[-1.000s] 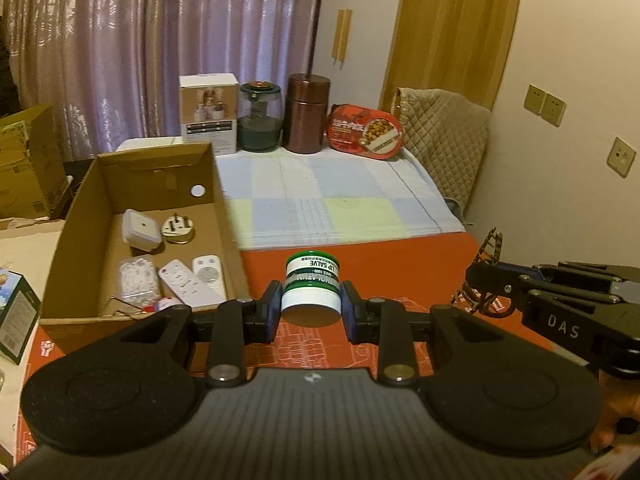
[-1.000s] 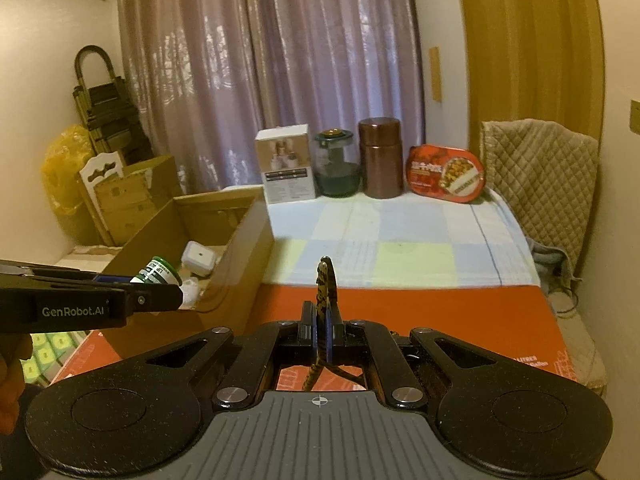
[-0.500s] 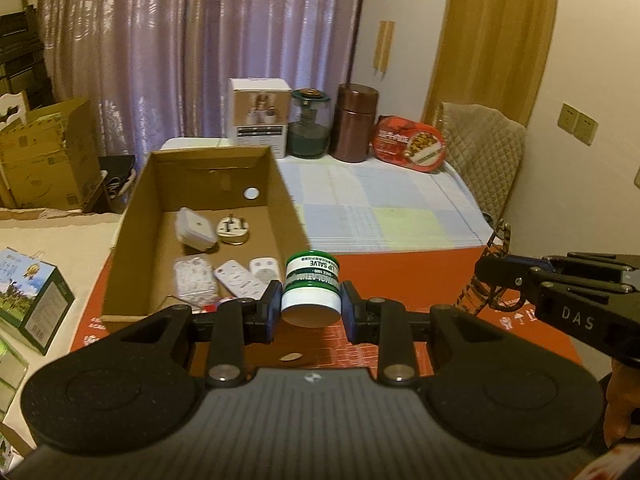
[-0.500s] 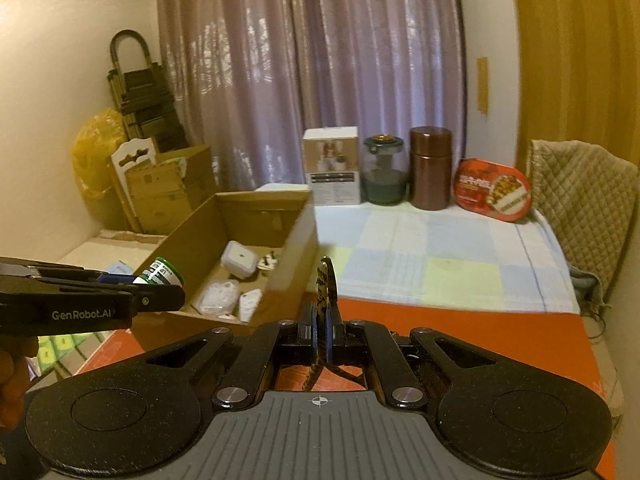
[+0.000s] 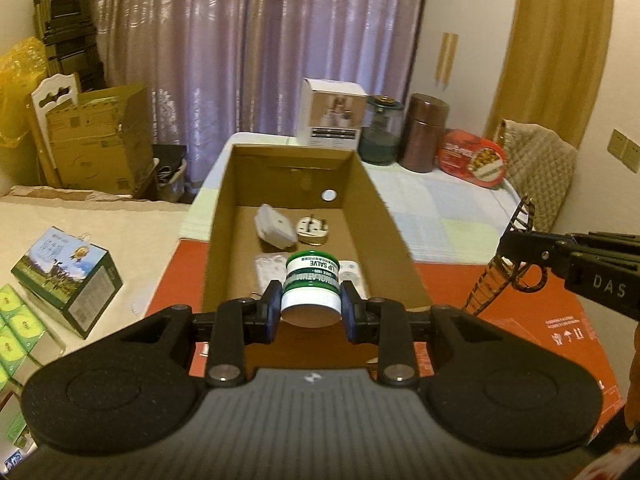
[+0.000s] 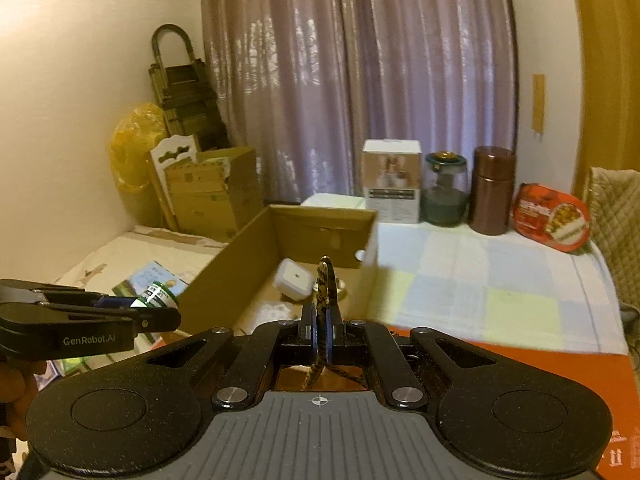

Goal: Organize rigid objects
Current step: 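Lower the jar into the box with the left gripper while the right lowers the wire holder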

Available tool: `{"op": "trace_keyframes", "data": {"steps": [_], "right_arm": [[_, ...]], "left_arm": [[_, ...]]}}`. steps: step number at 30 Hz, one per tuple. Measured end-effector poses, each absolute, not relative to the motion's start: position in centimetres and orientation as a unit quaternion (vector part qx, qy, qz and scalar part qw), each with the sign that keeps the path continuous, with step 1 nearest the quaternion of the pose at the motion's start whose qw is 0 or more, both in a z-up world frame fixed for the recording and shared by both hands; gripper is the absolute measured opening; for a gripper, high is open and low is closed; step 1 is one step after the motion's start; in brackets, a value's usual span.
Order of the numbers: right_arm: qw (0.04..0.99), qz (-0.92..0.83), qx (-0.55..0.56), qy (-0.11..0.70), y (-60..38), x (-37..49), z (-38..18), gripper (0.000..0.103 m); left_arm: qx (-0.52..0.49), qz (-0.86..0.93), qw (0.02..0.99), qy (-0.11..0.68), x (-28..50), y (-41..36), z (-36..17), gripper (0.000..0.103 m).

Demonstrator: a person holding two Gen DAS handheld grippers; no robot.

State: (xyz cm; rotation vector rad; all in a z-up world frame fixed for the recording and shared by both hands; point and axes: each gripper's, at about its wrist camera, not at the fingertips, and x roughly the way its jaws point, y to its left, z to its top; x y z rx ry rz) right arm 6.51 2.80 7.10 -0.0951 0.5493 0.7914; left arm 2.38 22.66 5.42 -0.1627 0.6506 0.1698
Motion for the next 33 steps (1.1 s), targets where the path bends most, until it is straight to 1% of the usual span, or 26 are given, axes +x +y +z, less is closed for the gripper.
{"op": "trace_keyframes", "data": {"steps": [20,33], "right_arm": [[0.874,0.399,-0.050,0.271,7.3,9.6,6.4,0.000],[0.867,0.397,-0.061,0.295,10.0,14.3,5.1,0.000]], "left_arm": [[-0.069,0.083,0.935,0.337,5.7,24.3,4.0,0.026],[-0.057,0.069,0.933,0.348,10.2,25.9,3.0,0.026]]}}
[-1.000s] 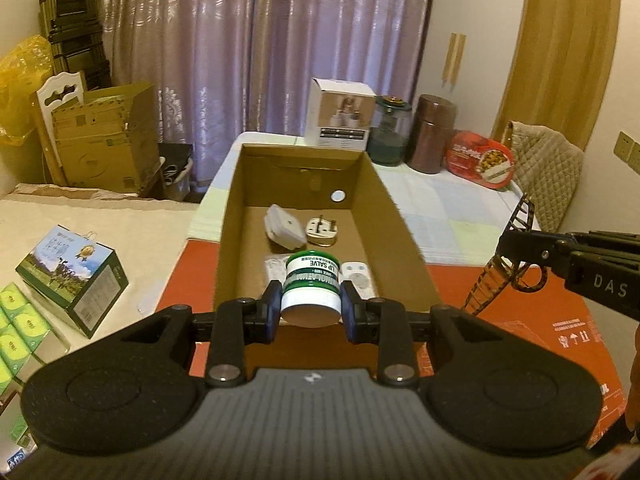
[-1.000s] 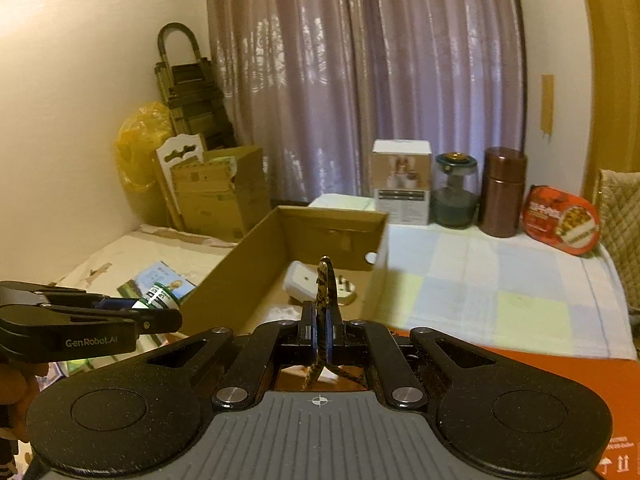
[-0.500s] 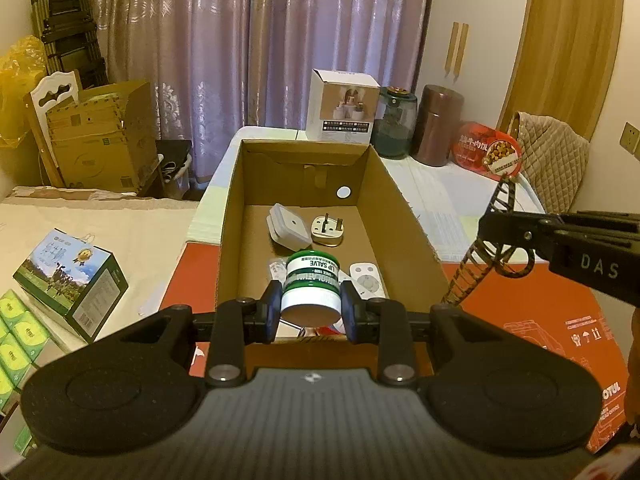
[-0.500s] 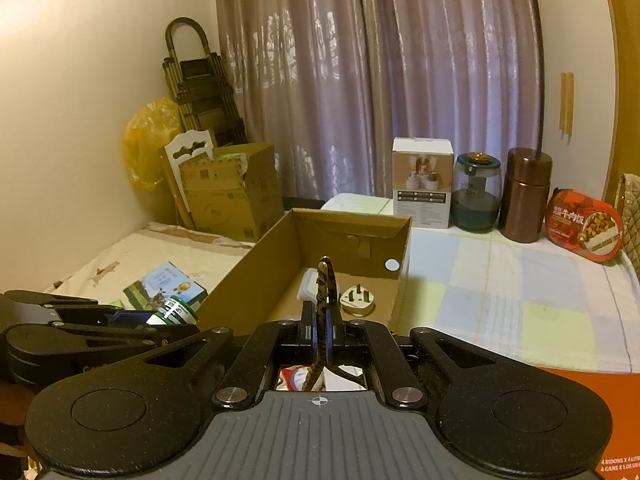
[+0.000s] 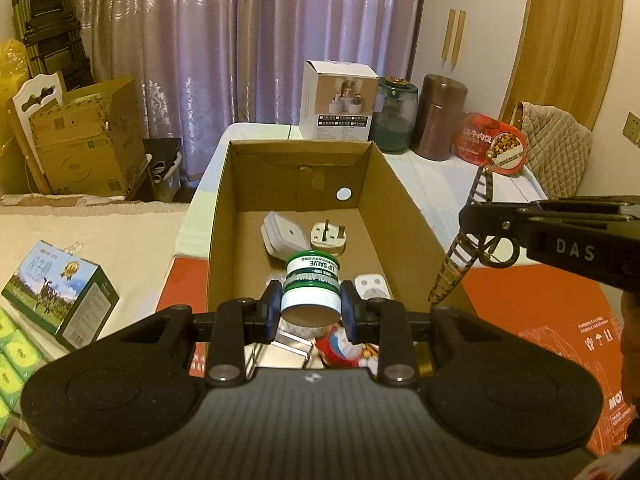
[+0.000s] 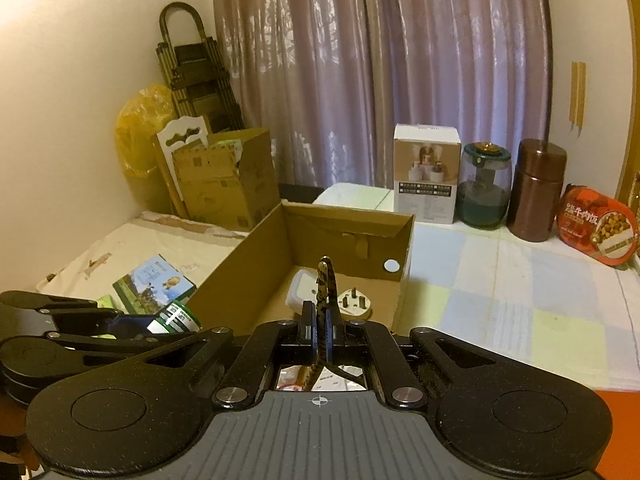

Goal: Organize rigid objects
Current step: 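Lower the jar into the box with the left gripper while the right lowers the wire holder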

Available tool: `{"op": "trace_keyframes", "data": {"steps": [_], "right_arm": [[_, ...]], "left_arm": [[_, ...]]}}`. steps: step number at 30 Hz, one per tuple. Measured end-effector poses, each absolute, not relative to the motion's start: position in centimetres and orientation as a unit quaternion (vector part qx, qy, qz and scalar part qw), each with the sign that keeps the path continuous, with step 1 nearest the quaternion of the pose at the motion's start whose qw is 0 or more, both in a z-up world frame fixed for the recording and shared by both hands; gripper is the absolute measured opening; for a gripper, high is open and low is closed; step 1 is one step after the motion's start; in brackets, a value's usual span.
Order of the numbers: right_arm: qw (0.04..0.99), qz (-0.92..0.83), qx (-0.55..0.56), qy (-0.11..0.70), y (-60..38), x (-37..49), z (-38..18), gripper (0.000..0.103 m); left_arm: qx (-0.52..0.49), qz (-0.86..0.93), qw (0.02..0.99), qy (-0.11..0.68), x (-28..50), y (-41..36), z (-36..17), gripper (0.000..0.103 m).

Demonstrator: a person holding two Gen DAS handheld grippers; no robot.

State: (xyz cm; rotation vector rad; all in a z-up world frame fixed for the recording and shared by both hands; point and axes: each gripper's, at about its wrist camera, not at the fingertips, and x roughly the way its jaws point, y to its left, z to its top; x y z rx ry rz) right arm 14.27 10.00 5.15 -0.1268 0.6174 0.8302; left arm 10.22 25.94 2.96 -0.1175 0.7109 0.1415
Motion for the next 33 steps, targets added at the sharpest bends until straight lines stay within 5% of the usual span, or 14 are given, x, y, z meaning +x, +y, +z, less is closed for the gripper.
{"op": "trace_keyframes", "data": {"steps": [33], "right_arm": [[0.853,0.386,-0.079,0.343,17.0,23.9,2.0,0.000]], "left_arm": [[-0.010,0.057,0.923,0.381,21.9,30.9,0.3,0.026]]}}
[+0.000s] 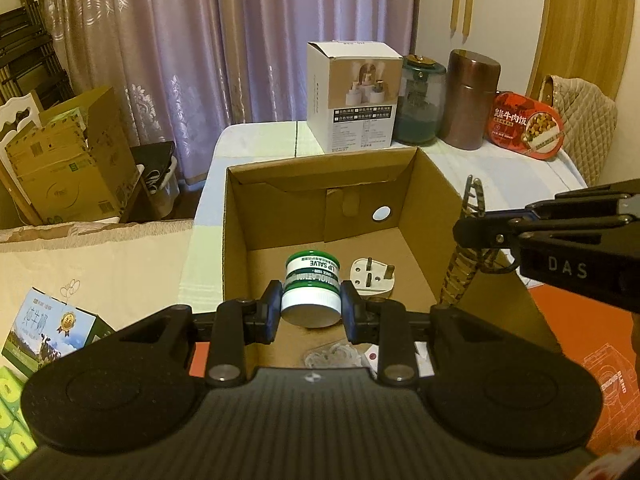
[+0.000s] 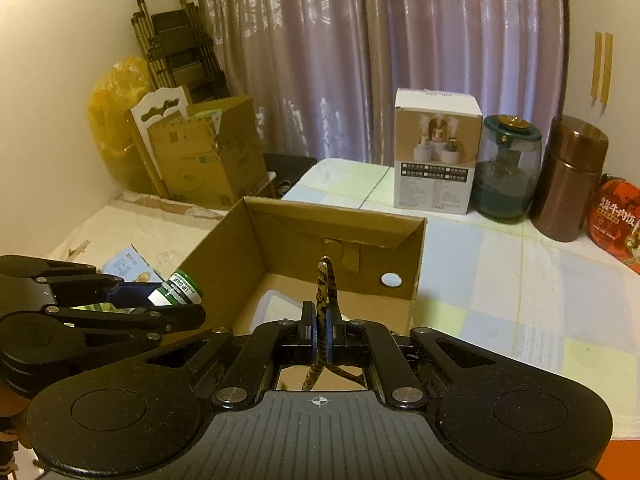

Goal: Organize rigid objects
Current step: 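Lower the jar into the box with the left gripper while the right lowers the wire holder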

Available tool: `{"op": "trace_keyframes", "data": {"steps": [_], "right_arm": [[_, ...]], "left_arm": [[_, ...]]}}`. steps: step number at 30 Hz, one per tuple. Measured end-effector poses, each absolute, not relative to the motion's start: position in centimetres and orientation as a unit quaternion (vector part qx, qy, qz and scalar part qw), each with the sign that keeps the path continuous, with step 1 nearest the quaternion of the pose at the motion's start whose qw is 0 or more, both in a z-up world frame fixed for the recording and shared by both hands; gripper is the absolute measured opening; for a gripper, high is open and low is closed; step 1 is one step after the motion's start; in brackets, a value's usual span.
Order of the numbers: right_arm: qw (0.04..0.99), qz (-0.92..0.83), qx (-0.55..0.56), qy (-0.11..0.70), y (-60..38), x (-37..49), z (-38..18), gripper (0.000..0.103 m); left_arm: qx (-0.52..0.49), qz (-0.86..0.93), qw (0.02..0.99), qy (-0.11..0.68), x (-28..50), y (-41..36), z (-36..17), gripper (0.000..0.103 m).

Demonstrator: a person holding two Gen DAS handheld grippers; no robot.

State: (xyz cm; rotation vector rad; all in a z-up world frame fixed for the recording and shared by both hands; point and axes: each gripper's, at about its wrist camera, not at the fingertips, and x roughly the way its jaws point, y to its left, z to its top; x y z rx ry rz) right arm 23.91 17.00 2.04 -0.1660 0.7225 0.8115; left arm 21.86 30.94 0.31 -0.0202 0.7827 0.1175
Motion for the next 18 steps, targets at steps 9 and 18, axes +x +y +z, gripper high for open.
{"op": "trace_keyframes", "data": {"steps": [9,18], "right_arm": [[0.852,0.380,-0.076,0.352,17.3,24.7,1.2,0.000],[0.853,0.375,-0.081,0.354,17.9,25.7,0.9,0.000]], "left_arm": [[-0.006,0.058,0.921,0.385,22.6,31.3,-0.3,0.026],[-0.002,0.061,0.921,0.385,23.3,31.9,-0.5,0.026]]}}
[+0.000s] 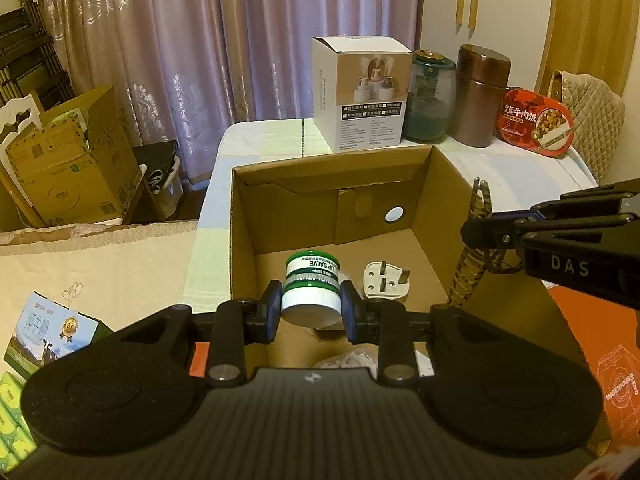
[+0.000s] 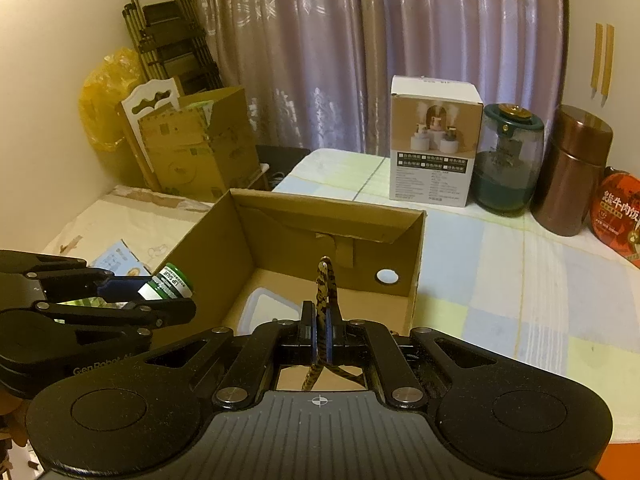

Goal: Organize rigid objects
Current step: 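Open the left gripper to release the jar while the right releases the wire holder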

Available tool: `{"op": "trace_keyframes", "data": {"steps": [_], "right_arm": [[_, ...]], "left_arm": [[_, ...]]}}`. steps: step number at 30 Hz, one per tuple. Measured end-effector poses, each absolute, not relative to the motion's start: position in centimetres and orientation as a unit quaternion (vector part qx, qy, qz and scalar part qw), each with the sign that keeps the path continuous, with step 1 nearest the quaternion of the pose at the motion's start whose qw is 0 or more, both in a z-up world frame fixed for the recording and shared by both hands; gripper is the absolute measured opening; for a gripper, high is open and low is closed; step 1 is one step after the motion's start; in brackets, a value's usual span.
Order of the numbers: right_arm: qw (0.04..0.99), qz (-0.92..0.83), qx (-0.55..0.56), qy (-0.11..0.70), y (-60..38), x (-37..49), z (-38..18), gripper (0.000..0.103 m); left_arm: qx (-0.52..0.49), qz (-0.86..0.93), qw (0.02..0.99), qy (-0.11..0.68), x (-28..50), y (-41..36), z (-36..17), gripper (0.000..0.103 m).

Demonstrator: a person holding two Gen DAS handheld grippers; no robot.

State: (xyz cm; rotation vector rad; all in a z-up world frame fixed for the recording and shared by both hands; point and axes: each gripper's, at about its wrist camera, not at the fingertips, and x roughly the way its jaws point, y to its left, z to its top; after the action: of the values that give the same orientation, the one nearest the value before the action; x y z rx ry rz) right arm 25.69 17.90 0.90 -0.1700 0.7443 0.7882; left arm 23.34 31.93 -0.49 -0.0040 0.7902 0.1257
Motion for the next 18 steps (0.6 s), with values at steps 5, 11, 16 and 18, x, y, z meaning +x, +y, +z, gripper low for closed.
{"op": "trace_keyframes", "data": {"steps": [5,11,16,18], "right_arm": [[0.853,0.376,-0.080,0.353,18.15,25.76,0.88,0.000],[0.853,0.376,-0.078,0.353,18.25,25.85,0.82,0.000],[0.852,0.375,-0.076,0.357,18.26,25.90,0.68,0.000],[0.852,0.376,-0.075,0.357,18.29,25.85,0.69,0.000]], "left_arm": [[0.007,0.061,0.921,0.384,23.86,32.10,-0.70,0.030],[0.004,0.074,0.925,0.373,23.64,32.47,-0.05,0.051],[0.005,0.074,0.926,0.371,23.23,32.54,0.29,0.051],[0.005,0.074,0.925,0.372,23.21,32.55,0.29,0.051]]}}
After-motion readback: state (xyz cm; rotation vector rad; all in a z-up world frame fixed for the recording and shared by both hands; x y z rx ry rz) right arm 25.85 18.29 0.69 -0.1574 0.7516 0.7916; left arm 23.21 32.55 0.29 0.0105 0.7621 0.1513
